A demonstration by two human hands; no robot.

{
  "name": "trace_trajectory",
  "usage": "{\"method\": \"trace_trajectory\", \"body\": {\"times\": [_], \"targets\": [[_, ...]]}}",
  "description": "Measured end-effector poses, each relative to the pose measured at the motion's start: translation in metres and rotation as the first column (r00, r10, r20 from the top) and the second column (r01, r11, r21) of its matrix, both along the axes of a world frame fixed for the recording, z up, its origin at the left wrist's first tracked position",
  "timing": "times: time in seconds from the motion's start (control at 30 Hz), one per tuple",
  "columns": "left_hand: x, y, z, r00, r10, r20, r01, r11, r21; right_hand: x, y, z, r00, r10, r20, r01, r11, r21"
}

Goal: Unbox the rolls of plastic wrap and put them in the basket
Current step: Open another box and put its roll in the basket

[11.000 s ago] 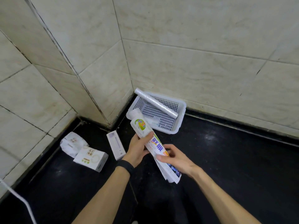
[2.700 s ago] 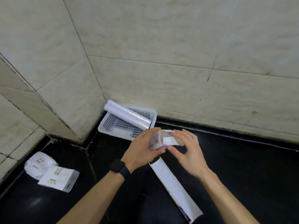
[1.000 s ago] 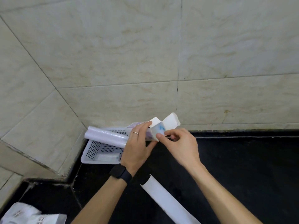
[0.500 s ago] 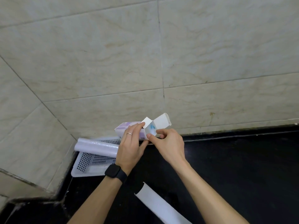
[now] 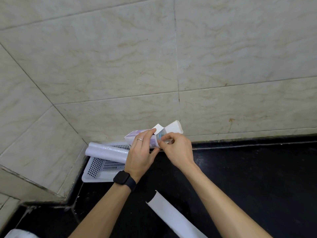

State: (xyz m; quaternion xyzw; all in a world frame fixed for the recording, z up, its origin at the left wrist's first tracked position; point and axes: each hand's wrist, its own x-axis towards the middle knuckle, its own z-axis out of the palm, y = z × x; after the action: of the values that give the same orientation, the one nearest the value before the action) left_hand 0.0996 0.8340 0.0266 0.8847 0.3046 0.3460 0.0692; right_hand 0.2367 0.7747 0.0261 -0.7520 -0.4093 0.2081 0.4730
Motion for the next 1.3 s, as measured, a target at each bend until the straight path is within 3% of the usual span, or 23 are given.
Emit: {"method": "trace_trajectory", "body": {"times": [0.27, 0.5, 0.73, 0.97, 1.3], "targets": [[-0.003, 0.001, -0.002, 1.000, 0.028, -0.003, -0.028, 0.999, -0.016, -0.005, 0.000, 0.001, 0.999, 0.012, -0.034, -0.013, 1.000, -0.023], [-0.022, 0.011, -0.003, 0.998, 0.067, -0.014, -0.066, 0.998, 0.021, 0.005, -0.025, -0.003, 0.994, -0.061, -0.087, 0.071, 0.991, 0.114], [-0.025, 0.017, -0.001, 0.999, 0.030, -0.045, -0.024, 0.990, 0.137, -0.001, -0.030, 0.003, 0.977, 0.044, -0.210, -0.029, 0.997, 0.073], [-0.034, 0.021, 0.001, 0.997, 0.006, -0.082, 0.012, 0.975, 0.224, 0.004, -0.025, -0.002, 0.985, 0.060, -0.163, -0.044, 0.994, 0.098], [-0.071, 0.015, -0.008, 0.985, 0.098, -0.141, -0.078, 0.987, 0.142, -0.013, -0.018, -0.023, 0.970, 0.066, -0.235, -0.034, 0.990, 0.137]]}}
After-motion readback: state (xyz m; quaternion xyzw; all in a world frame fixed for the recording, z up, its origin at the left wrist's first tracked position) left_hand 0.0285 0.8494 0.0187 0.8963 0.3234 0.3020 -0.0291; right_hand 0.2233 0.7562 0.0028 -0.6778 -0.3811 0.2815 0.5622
